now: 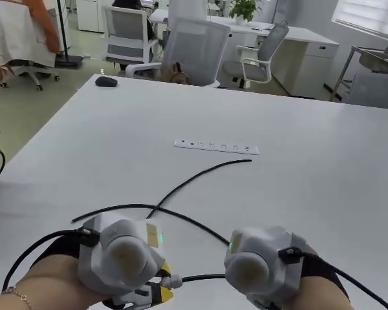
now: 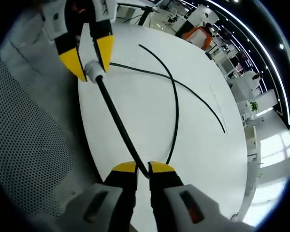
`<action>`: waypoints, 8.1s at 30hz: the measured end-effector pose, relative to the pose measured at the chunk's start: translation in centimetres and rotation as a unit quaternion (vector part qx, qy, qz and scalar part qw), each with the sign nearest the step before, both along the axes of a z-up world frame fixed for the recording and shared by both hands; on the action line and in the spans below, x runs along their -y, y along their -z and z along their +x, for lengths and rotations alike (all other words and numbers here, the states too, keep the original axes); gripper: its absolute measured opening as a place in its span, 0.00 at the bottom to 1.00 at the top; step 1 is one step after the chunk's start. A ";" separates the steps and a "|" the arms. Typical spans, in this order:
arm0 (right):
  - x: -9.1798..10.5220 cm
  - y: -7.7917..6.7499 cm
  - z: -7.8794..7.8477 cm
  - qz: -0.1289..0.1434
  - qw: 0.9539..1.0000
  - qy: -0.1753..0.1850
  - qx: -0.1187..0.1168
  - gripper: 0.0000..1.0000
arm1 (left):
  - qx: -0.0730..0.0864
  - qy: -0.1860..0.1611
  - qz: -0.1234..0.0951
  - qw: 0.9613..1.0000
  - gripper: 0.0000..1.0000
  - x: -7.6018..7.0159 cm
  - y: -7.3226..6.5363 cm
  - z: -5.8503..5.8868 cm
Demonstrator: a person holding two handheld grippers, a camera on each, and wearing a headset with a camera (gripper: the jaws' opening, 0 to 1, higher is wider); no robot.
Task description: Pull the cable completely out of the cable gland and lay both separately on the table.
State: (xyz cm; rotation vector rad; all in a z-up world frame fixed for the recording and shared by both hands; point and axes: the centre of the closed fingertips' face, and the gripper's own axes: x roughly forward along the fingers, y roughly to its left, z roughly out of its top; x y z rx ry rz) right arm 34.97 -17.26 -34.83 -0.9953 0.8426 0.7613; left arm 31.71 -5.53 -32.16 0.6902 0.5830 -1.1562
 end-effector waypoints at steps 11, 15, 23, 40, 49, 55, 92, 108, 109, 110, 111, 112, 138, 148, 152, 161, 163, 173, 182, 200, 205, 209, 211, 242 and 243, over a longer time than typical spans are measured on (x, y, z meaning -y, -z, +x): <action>3.2 -0.4 0.7 -0.036 0.998 0.056 0.011 0.06 | 0.004 -0.030 -0.011 0.999 0.17 -0.8 -0.6 0.9; 1.9 0.8 -0.4 -0.040 0.999 0.019 -0.020 0.18 | 0.007 -0.017 0.003 1.000 0.17 -0.8 -0.1 0.4; -8.3 -1.9 -3.1 0.114 0.981 -0.156 0.005 0.27 | 0.017 0.028 0.006 0.999 0.17 1.2 -0.3 -1.0; -6.8 -0.7 -3.1 0.080 0.986 -0.144 -0.011 0.02 | 0.029 0.032 0.021 0.999 0.17 0.4 0.0 -0.5; -0.3 0.2 -0.7 -0.001 1.000 -0.003 -0.010 0.04 | 0.031 0.014 0.024 0.999 0.17 -0.1 -0.1 0.1; 2.8 0.1 -0.1 -0.066 0.997 0.029 0.003 0.04 | 0.030 0.007 0.028 0.999 0.17 -0.4 0.1 0.2; -4.9 -0.7 -1.6 0.060 0.993 -0.103 0.002 0.02 | 0.042 0.007 0.021 0.999 0.17 0.0 -0.3 0.5; 1.2 -0.1 -0.7 -0.015 1.000 0.026 -0.008 0.03 | 0.041 -0.020 0.031 0.998 0.17 -1.4 -0.2 1.1; 0.7 0.3 -1.1 -0.010 1.000 0.016 -0.021 0.04 | 0.044 -0.017 0.040 0.998 0.17 -1.5 0.0 1.0; 0.1 0.6 -1.5 0.001 1.000 0.005 -0.030 0.06 | 0.047 -0.013 0.045 0.998 0.17 -1.6 0.1 1.0; -0.6 0.8 -1.9 0.012 0.999 -0.003 -0.038 0.11 | 0.046 -0.010 0.046 0.998 0.17 -1.6 0.2 0.9; -2.4 0.6 -2.2 0.039 0.998 -0.031 -0.038 0.22 | 0.043 -0.007 0.043 0.998 0.17 -1.5 0.2 0.7; -3.3 0.4 -2.4 0.023 0.996 -0.084 -0.023 0.02 | 0.051 0.017 0.035 0.998 0.17 -0.2 -0.2 0.0; 1.9 1.0 -1.2 -0.041 0.999 0.020 -0.029 0.04 | 0.050 -0.001 0.036 0.998 0.17 -0.7 -0.3 0.6; 0.8 1.3 -1.8 -0.027 0.999 0.008 -0.041 0.20 | 0.052 0.000 0.046 0.998 0.17 -1.0 0.0 0.6; -6.3 -0.4 -3.3 0.076 0.990 -0.118 -0.024 0.30 | 0.041 0.019 0.014 0.999 0.17 0.7 -0.7 -0.4; -7.3 -0.7 -3.7 0.099 0.986 -0.131 -0.027 0.28 | 0.043 0.030 0.010 0.999 0.17 1.0 -0.8 -0.7; -6.9 -0.3 -3.6 0.103 0.987 -0.117 -0.042 0.02 | 0.043 0.039 0.015 0.998 0.17 1.0 -0.6 -0.7; -1.2 1.4 -2.2 0.002 0.998 -0.021 -0.051 0.02 | 0.040 0.016 0.032 0.999 0.17 -0.2 0.0 0.1; -5.3 0.4 -3.4 0.084 0.991 -0.086 -0.060 0.28 | 0.045 0.041 0.025 0.998 0.17 0.7 -0.3 -0.7; -6.4 -0.2 -4.1 0.107 0.986 -0.112 -0.061 0.03 | 0.044 0.050 0.026 0.997 0.17 1.0 -0.2 -1.1; -6.2 0.1 -4.0 0.096 0.987 -0.112 -0.061 0.03 | 0.042 0.047 0.018 0.998 0.17 1.0 -0.4 -0.9; -5.9 0.0 -3.6 0.092 0.989 -0.102 -0.055 0.03 | 0.043 0.043 0.018 0.998 0.17 0.8 -0.5 -0.6; -6.6 -0.2 -3.9 0.099 0.987 -0.111 -0.053 0.26 | 0.054 0.032 0.027 0.998 0.17 0.3 -0.6 -0.6; -7.1 -0.5 -4.0 0.110 0.986 -0.118 -0.049 0.26 | 0.054 0.034 0.026 0.998 0.17 0.4 -0.6 -0.7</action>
